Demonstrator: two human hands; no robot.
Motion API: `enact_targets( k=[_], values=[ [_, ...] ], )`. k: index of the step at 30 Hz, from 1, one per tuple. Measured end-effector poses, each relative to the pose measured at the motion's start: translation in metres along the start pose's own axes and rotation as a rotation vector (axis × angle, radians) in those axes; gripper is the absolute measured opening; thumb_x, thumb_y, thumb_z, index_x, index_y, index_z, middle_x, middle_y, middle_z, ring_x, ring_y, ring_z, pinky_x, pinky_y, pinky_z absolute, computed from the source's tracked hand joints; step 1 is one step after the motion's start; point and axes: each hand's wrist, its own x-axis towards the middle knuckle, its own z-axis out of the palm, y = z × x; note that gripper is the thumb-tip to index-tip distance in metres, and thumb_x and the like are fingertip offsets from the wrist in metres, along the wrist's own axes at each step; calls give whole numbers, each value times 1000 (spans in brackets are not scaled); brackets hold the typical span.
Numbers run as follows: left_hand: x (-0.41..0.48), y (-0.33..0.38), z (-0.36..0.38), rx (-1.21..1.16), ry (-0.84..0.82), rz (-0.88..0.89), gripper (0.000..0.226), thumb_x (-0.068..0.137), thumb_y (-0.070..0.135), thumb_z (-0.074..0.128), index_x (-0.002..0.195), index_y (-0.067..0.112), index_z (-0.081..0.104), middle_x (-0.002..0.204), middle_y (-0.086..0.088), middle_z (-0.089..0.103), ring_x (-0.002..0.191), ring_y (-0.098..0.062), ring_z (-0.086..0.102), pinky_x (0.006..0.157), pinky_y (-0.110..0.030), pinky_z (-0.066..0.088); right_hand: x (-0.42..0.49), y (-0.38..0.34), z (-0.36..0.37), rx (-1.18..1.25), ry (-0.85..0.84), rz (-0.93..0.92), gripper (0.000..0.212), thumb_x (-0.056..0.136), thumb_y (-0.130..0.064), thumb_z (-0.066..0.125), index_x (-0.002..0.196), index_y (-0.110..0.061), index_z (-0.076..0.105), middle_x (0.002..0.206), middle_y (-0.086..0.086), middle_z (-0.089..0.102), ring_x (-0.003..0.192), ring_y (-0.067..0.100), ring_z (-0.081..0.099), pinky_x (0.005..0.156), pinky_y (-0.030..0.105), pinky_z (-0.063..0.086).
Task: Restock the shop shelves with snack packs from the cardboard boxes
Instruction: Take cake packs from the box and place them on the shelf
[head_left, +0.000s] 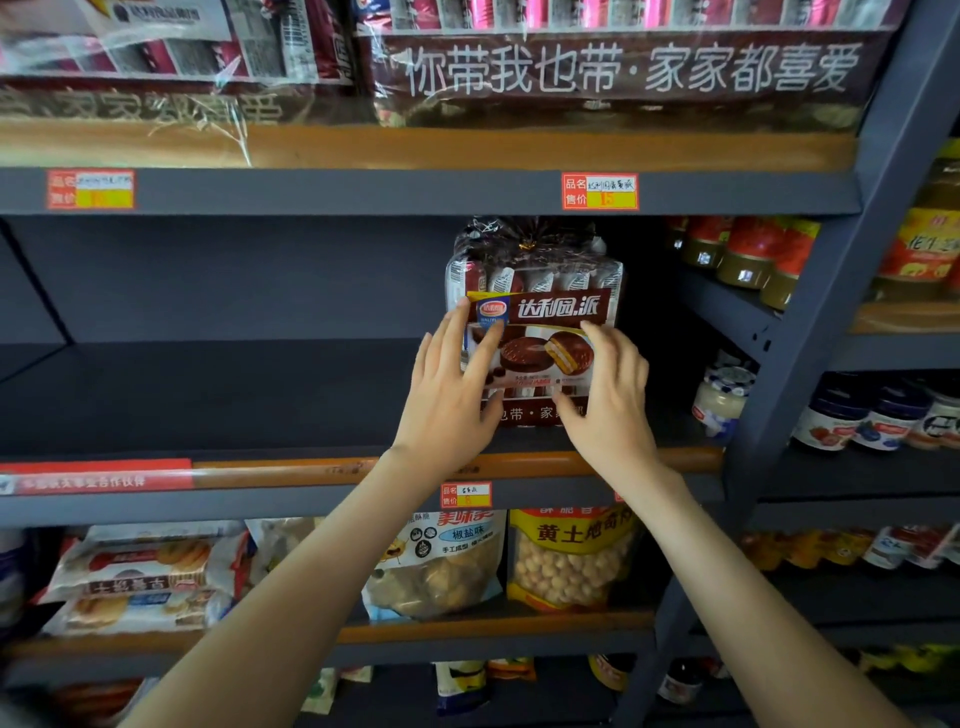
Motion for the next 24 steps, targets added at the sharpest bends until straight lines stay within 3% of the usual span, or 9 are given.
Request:
enact_targets(
  k=[5,10,13,18,24],
  values=[
    [-16,17,-4,-41,-63,-100,62,86,23,66,141,9,42,152,-19,31,133,-38,39,106,-50,36,-18,-15,-6,109,-66,5,62,84,-13,69,139,-9,40,139,11,44,127,21,34,105,37,35],
    [-46,27,-9,-88,-57,-198,53,89,26,59,137,8,47,139,-14,49,123,-33,50,103,-47,41,-45,-31,-6,169,-78,-73,41,89,-15,62,128,-9,52,127,6,55,122,17,43,103,31,41],
    [-73,31,-18,-120,-36,-255,48,88,28,55,132,9,52,135,-11,53,122,-29,52,102,-44,42,-64,-49,-4,248,-122,-116,36,91,-22,56,126,-11,55,123,3,58,118,13,46,100,22,38],
    [-137,28,-38,-182,-21,-329,41,92,30,46,127,10,55,128,-5,56,117,-18,51,100,-30,41,-106,-82,14,436,-245,-158,35,91,-29,47,119,-13,59,117,0,61,113,13,52,98,23,42],
    [-228,12,-53,-199,-90,-565,35,94,28,47,125,12,54,123,-1,55,107,-14,55,83,-20,44,-162,-125,50,528,-435,-205,31,90,-26,46,115,-13,58,111,1,61,107,14,52,94,22,40]
  ],
)
